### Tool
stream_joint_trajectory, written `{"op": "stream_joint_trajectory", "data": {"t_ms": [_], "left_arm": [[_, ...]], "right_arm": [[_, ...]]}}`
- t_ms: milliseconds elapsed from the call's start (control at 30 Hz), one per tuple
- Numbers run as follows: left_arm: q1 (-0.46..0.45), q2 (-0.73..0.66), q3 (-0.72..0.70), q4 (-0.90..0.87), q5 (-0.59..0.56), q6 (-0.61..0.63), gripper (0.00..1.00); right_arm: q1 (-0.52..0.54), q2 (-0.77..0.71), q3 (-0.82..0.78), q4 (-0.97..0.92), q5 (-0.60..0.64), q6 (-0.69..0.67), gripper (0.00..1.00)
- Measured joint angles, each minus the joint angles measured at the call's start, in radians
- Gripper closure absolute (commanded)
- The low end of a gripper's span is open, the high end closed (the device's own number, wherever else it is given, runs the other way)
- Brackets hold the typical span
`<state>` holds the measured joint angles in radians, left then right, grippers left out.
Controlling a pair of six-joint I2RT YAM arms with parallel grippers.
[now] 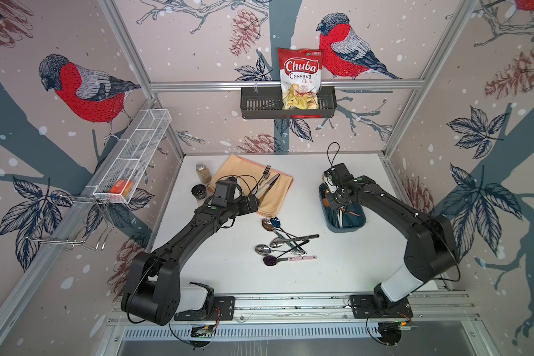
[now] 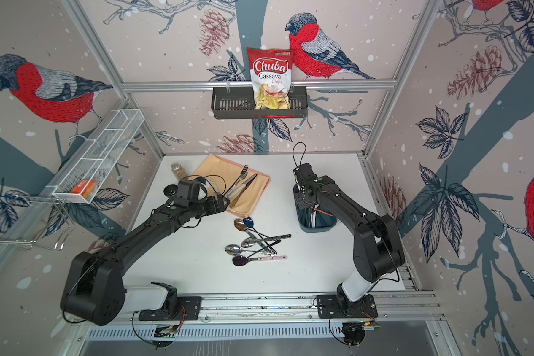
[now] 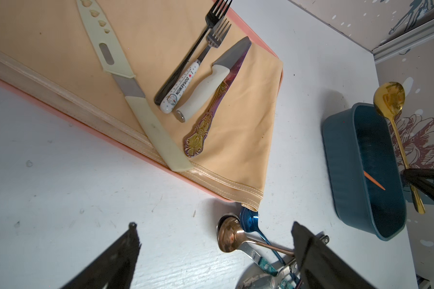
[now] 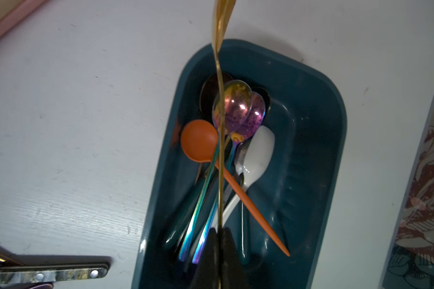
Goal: Put the spoon into the storage box
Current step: Place the spoon in the storage box.
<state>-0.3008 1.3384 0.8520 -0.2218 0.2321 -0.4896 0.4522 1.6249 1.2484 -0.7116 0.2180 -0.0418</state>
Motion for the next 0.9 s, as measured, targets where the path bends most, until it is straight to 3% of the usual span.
{"op": "stream_joint_trajectory", "data": {"t_ms": [733, 900], "left_arm": [[-0.038, 0.038, 0.027, -0.002, -0.038, 0.0, 0.04], [-0.038, 0.037, 0.027, -0.008, -0.05, 0.0, 0.04]], "right_arm": [[-0.039, 0.109, -0.091, 0.04, 0.085, 0.025, 0.96], [-0.021, 0.129, -0.092, 0.069, 0.103, 0.042, 0.9]]}}
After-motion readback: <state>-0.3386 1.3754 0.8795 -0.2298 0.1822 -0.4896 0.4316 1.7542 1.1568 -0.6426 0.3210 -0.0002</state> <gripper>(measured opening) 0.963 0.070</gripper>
